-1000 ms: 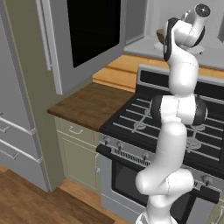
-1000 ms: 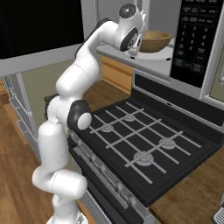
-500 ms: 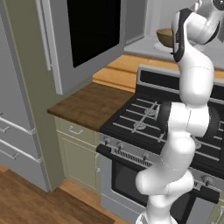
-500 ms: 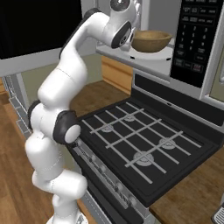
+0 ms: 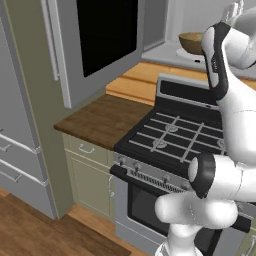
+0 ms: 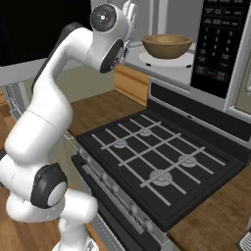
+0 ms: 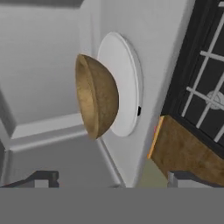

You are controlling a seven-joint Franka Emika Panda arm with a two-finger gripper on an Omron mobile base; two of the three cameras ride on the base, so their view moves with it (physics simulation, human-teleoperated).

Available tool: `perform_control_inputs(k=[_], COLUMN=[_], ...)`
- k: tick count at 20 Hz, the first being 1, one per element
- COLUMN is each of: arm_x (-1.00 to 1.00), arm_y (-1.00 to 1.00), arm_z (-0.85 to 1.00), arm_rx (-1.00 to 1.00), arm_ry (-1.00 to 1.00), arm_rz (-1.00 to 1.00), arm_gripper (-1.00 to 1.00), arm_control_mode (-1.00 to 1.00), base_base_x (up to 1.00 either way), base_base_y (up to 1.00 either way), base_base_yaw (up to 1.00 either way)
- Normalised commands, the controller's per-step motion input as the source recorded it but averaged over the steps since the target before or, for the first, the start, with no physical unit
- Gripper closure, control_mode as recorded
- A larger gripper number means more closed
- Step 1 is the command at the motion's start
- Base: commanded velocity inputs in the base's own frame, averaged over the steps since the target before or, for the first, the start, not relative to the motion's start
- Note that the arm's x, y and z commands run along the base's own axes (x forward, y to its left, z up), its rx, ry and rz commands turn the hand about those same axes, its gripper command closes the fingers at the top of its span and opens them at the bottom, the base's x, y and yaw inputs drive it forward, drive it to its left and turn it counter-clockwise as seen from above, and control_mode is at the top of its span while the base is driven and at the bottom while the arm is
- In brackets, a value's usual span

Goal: Pick the cucumber from the sink and place it in the bowl. Then pick the bowl and place it in the microwave. Then close the microwave door and press the start button.

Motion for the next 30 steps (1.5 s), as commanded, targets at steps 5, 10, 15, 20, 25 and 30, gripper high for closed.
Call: perform_control_inputs(k=[5, 10, 15, 20, 25, 30], arm_x=[-1.00, -1.00, -1.00, -0.98, -0.56, -0.37], arm_y=[0.47, 0.37, 0.71, 0.99, 1.00, 0.98], arm_z=[0.00, -0.33, -0.16, -0.08, -0.23, -0.06], arm_rx=[0.00, 0.02, -0.01, -0.06, 0.02, 0.08], arm_ry=[-0.11, -0.16, -0.21, -0.27, -0.03, -0.01], arm_rz=[0.00, 0.01, 0.02, 0.00, -0.22, -0.20], arm_gripper=[-1.00, -1.00, -1.00, -1.00, -1.00, -1.00], arm_control_mode=[-1.00, -1.00, -1.00, -1.00, -1.00, -1.00], base_base_x=[0.00, 0.00, 0.00, 0.00, 0.00, 0.00], base_base_y=[0.00, 0.00, 0.00, 0.00, 0.00, 0.00], base_base_yaw=[0.00, 0.00, 0.00, 0.00, 0.00, 0.00])
